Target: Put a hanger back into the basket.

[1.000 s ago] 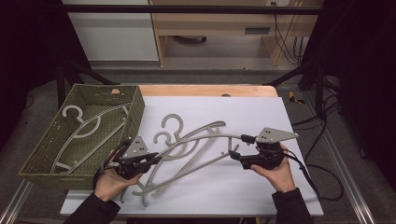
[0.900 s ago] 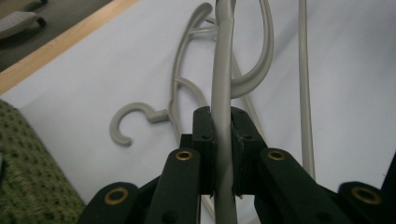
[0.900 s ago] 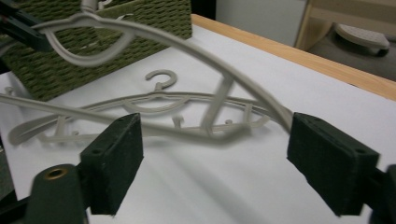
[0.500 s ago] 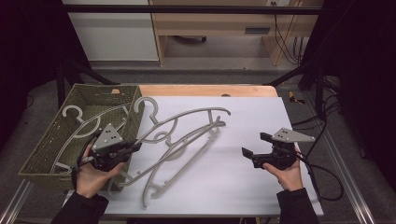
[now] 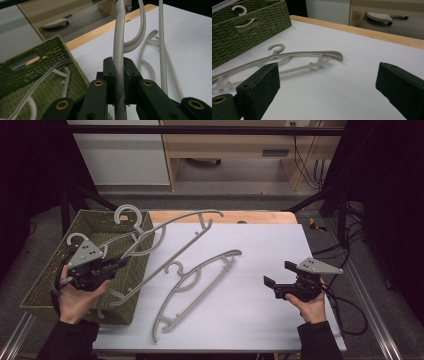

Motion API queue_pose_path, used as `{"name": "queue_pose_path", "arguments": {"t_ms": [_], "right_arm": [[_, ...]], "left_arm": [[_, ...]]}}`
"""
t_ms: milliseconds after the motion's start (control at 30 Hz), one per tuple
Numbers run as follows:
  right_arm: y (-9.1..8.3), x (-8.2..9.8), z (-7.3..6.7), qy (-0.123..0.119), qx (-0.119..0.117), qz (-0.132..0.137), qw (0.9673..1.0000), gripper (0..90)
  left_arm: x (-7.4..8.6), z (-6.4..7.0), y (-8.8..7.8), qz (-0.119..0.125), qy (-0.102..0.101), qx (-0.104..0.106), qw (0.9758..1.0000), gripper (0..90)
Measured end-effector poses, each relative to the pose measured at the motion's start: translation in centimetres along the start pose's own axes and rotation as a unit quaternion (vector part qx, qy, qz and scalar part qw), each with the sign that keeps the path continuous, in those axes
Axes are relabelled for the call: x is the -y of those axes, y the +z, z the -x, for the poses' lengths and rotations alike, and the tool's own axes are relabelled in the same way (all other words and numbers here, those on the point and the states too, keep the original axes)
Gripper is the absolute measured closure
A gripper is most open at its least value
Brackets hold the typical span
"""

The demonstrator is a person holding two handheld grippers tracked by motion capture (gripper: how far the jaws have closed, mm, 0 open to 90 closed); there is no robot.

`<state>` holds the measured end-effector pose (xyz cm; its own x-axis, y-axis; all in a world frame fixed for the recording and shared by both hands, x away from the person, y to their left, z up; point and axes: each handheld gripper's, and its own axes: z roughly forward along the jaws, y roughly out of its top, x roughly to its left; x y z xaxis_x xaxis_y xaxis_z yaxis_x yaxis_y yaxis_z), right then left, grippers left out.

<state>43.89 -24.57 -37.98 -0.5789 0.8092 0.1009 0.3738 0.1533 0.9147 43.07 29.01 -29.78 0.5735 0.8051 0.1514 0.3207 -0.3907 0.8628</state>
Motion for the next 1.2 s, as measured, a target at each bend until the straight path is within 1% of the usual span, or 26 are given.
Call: {"name": "queue_pose_path", "arguments": {"t_ms": [33, 67, 100, 233, 333, 500, 567, 600, 667, 700, 833, 900, 967, 1033, 1067, 1167, 1200], "right_arm": [[0.0, 0.0, 0.0, 0.000, 0.000, -0.001, 1.0000, 5.4], [0.0, 0.0, 0.0, 0.000, 0.000, -0.002, 1.0000, 5.2], [0.0, 0.0, 0.0, -0.001, 0.001, -0.002, 1.0000, 5.2], [0.0, 0.0, 0.0, 0.001, -0.004, -0.002, 1.0000, 5.1], [0.0, 0.0, 0.0, 0.002, -0.003, -0.002, 1.0000, 5.2], [0.0, 0.0, 0.0, 0.002, -0.003, -0.004, 1.0000, 5.0], [0.0, 0.0, 0.0, 0.001, -0.002, -0.005, 1.0000, 4.9], [0.0, 0.0, 0.0, 0.001, -0.002, -0.004, 1.0000, 5.0], [0.0, 0.0, 0.0, 0.001, -0.002, -0.004, 1.0000, 5.0], [0.0, 0.0, 0.0, 0.001, -0.002, -0.004, 1.0000, 5.0], [0.1, 0.0, 0.0, 0.002, -0.003, -0.005, 1.0000, 5.0], [0.1, 0.0, 0.0, 0.002, -0.003, -0.005, 1.0000, 5.0], [0.1, 0.0, 0.0, 0.001, -0.001, -0.006, 1.0000, 4.9], [0.1, 0.0, 0.0, 0.001, -0.001, -0.007, 1.0000, 4.9], [0.1, 0.0, 0.0, 0.001, -0.001, -0.007, 1.0000, 4.9], [0.1, 0.1, 0.0, -0.001, -0.002, -0.010, 0.9999, 4.9], [0.1, 0.0, 0.0, 0.001, -0.002, -0.009, 1.0000, 4.9]], "left_arm": [[0.0, -0.5, -0.1, 0.006, 0.003, -0.004, 1.0000, 82.3], [0.0, -0.7, -0.3, 0.003, -0.005, -0.005, 1.0000, 82.3], [0.1, -1.3, -0.5, 0.004, -0.008, -0.008, 0.9999, 82.3], [0.0, -2.9, -1.0, 0.002, -0.009, -0.020, 0.9998, 82.3], [-0.1, -3.9, -1.3, 0.000, -0.011, -0.028, 0.9995, 82.2], [0.0, -5.7, -1.6, 0.005, -0.023, -0.031, 0.9993, 82.3], [0.0, -6.4, -1.6, 0.005, -0.030, -0.027, 0.9992, 82.2], [0.0, -6.8, -1.6, 0.007, -0.032, -0.031, 0.9990, 82.2], [0.0, -7.5, -1.6, 0.002, -0.032, -0.040, 0.9987, 82.2], [0.0, -7.9, -1.6, 0.000, -0.028, -0.046, 0.9985, 82.2], [0.2, -9.2, -1.6, -0.010, -0.030, -0.055, 0.9980, 82.2], [0.5, -10.0, -1.5, -0.014, -0.029, -0.058, 0.9978, 82.2], [0.9, -10.7, -1.4, -0.018, -0.033, -0.060, 0.9975, 82.2], [1.3, -11.4, -1.3, -0.025, -0.030, -0.060, 0.9974, 82.1], [1.5, -11.6, -1.3, -0.028, -0.033, -0.059, 0.9973, 82.1], [2.2, -12.2, -1.2, -0.037, -0.030, -0.062, 0.9969, 82.1], [2.5, -12.4, -1.2, -0.038, -0.033, -0.063, 0.9967, 82.1]]}}
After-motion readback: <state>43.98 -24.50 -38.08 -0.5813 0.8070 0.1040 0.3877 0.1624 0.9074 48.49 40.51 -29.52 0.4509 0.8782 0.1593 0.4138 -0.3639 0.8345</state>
